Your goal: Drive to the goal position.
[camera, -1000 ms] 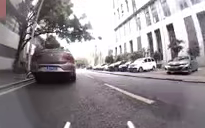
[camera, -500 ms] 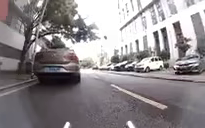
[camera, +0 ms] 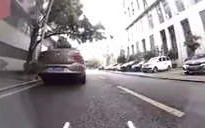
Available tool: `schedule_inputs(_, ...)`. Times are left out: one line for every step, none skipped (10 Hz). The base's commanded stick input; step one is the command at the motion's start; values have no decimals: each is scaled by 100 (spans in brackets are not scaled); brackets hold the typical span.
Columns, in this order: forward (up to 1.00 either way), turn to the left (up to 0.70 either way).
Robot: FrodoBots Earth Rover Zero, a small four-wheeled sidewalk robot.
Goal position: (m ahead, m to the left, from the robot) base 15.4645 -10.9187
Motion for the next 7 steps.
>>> schedule_inputs(45,0)
schedule_inputs(45,0)
schedule_inputs(45,0)
schedule_inputs(45,0)
schedule_inputs(45,0)
schedule_inputs(45,0)
schedule_inputs(45,0)
